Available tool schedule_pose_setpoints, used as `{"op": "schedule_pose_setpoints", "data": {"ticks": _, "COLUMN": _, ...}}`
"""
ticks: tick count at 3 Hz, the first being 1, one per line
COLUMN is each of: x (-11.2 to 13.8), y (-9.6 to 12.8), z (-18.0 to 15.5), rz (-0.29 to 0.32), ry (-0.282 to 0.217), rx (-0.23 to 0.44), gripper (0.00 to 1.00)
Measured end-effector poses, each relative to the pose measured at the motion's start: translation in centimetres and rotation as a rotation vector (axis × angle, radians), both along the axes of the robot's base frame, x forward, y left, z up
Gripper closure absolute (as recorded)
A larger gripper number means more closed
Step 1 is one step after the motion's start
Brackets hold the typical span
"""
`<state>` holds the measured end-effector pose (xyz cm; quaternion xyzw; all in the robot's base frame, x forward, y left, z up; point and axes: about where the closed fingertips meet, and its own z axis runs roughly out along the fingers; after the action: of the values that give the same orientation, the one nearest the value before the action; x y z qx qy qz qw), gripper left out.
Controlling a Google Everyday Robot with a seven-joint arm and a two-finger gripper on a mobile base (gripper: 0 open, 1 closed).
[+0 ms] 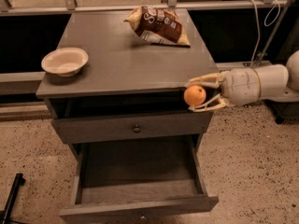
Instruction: Pick orange from middle drawer and place on counter
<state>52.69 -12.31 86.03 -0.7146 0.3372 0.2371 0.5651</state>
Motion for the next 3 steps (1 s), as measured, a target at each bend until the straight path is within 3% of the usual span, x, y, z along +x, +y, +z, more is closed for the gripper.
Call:
{"op": "schedule_pose_setpoints", "data": {"ticks": 1, "x": 4.0, "y": 1.3, "z": 2.2, "rz": -0.068, "ry": 0.069, "rx": -0.014, "gripper": 1.00}}
{"op": "schedule_pose_setpoints", "data": {"ticks": 2, "x": 12.8, "y": 4.6, "z": 2.7, "rz": -0.247, "ry": 0.214, "rx": -0.017, "gripper": 1.00}}
{"op": "schedule_pose_setpoints", "data": {"ticks": 3, "x": 16.6, "y": 6.1, "z": 2.0, "rz": -0.334, "ry": 0.352, "rx": 0.001, "gripper": 1.00}}
